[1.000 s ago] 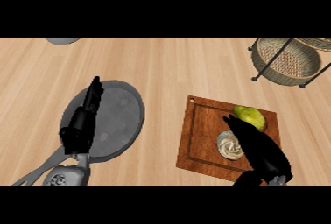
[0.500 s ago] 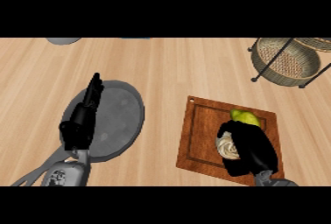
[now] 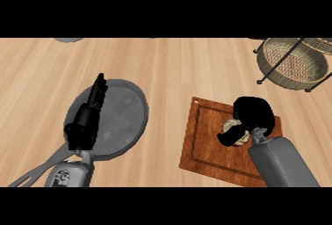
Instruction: Pick the cupcake from the cutting board and place it in the tiered basket
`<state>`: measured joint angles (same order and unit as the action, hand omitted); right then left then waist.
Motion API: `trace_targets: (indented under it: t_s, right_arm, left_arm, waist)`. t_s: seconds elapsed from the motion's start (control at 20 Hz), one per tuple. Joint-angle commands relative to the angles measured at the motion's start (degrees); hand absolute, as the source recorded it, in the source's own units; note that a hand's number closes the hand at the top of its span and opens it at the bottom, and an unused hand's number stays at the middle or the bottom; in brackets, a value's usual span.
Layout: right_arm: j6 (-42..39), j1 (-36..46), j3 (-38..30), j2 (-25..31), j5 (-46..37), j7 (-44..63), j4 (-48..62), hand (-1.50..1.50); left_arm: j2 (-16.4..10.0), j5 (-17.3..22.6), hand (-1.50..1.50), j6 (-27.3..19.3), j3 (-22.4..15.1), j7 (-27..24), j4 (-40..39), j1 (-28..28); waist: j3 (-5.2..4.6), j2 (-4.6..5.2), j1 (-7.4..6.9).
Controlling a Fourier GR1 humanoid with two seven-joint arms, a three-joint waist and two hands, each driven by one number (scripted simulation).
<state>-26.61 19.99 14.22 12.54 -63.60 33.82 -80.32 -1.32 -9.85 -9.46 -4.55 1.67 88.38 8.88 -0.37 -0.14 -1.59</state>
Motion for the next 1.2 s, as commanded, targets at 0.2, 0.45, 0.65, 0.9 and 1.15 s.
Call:
trace_targets:
  t_s: [0.2, 0.45, 0.65, 0.9, 1.15]
  right_arm:
    - [2.95, 10.04, -4.35, -0.47, -5.11, 5.27, 10.09, 1.50]
    - [-2.37, 14.38, -6.34, 1.46, -6.21, 10.05, 1.46, 1.50]
    - [-9.00, 19.91, -9.05, 2.27, -5.46, 14.59, -7.51, 1.50]
    - [-16.70, 26.02, -15.23, 6.19, -2.36, 14.67, -13.38, 1.50]
    - [-24.03, 33.73, -20.19, 7.89, -0.85, 16.48, -15.02, 1.50]
  left_arm:
    - [1.27, -0.07, 0.00, -1.92, -2.70, 0.78, 3.16, -2.50]
    - [0.12, -0.32, 0.00, -0.66, 0.48, -1.19, -1.54, -0.84]
    - [0.23, -0.25, 0.00, -1.13, 0.88, 1.49, -0.54, 0.47]
    - [-1.79, 1.49, 0.00, 1.22, 3.03, -2.25, -3.66, 0.93]
    - [-0.42, -0.44, 0.00, -0.76, 1.95, 0.80, -2.80, 2.69]
  waist:
    - [0.38, 0.10, 1.13]
    - [0.34, 0.02, 1.67]
    - [0.32, -0.17, 2.01]
    - [0.32, 0.01, 1.84]
    - [0.33, 0.03, 1.79]
